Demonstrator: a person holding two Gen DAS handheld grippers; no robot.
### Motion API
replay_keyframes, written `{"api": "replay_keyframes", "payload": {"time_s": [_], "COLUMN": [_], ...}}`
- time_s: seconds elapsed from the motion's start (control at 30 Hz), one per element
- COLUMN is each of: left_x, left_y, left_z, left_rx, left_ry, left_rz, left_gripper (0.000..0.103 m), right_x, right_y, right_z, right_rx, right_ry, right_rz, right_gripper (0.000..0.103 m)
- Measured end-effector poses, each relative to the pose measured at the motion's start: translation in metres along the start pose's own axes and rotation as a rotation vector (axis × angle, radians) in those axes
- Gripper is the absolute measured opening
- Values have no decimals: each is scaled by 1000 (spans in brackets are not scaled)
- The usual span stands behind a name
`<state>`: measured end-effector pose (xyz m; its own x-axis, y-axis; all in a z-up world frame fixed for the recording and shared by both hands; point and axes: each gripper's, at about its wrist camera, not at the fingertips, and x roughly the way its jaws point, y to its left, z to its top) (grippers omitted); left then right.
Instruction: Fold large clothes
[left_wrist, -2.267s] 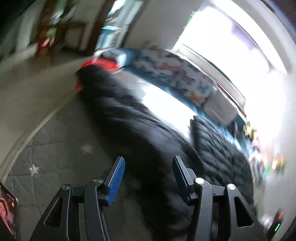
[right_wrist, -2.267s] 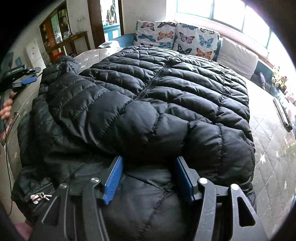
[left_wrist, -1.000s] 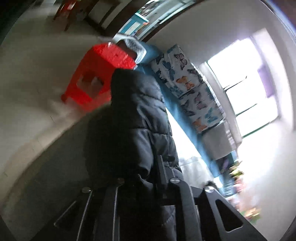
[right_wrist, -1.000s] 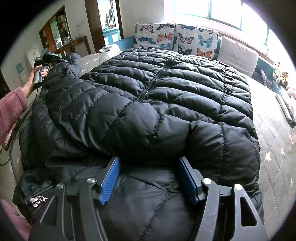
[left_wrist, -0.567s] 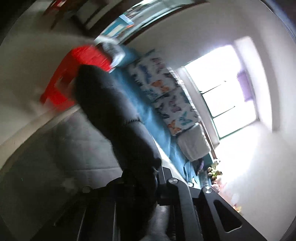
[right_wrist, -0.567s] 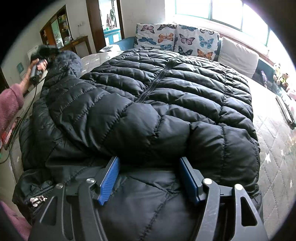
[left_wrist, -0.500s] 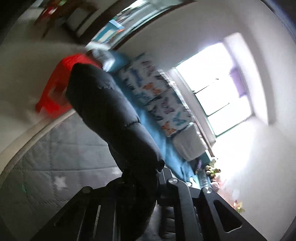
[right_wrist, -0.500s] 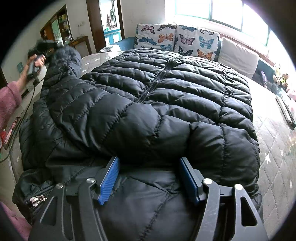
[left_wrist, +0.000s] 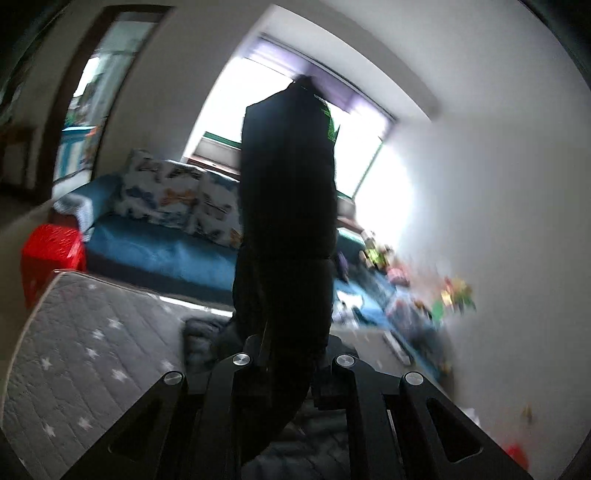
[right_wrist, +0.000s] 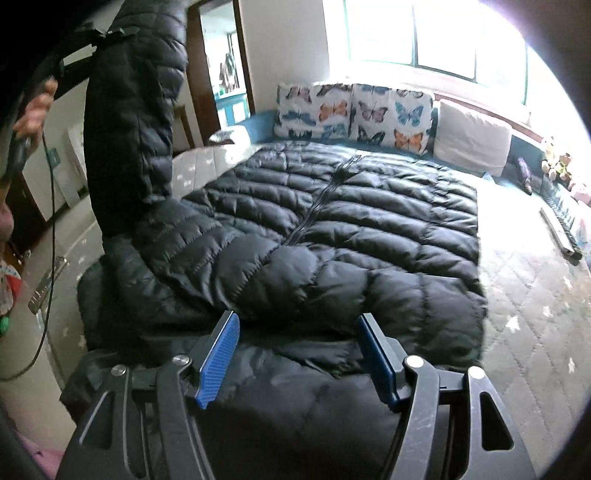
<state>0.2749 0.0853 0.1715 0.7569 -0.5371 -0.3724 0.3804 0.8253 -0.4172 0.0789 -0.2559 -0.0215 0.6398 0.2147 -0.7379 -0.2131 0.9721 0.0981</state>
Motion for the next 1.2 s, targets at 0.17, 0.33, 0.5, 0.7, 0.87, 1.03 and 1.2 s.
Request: {"api": "replay_keyframes", "payload": {"time_s": [0.17, 0.33, 0.5, 0.7, 0.87, 1.03, 1.2], "left_x": [32, 84, 142, 151, 132, 111, 107], "left_y": [-103, -168, -183, -187, -190, -211, -207], "left_z": [-86, -185, -282, -315, -287, -270, -276], "left_rx": [77, 154, 190, 263, 332, 436, 452], "left_ry": [157, 330, 542, 538, 511, 478, 469], "left_rz": [-92, -144, -98, -60, -47, -16, -13], "left_gripper": [13, 13, 13, 17, 19, 23, 24], "right_x": [-28, -44, -51, -66, -90, -102, -77], "right_y": [-21, -45, -59, -67, -68, -62, -46], "right_z": [-18, -40, -58, -54, -39, -17, 1], "right_rx": [54, 136, 185, 206, 195, 186, 162], "right_ry": [-45, -52, -40, -60, -135, -199, -183], "right_rz": [-31, -58, -83, -111, -126, -112, -74], "right_gripper": [72, 72, 72, 72, 72, 72, 72]}}
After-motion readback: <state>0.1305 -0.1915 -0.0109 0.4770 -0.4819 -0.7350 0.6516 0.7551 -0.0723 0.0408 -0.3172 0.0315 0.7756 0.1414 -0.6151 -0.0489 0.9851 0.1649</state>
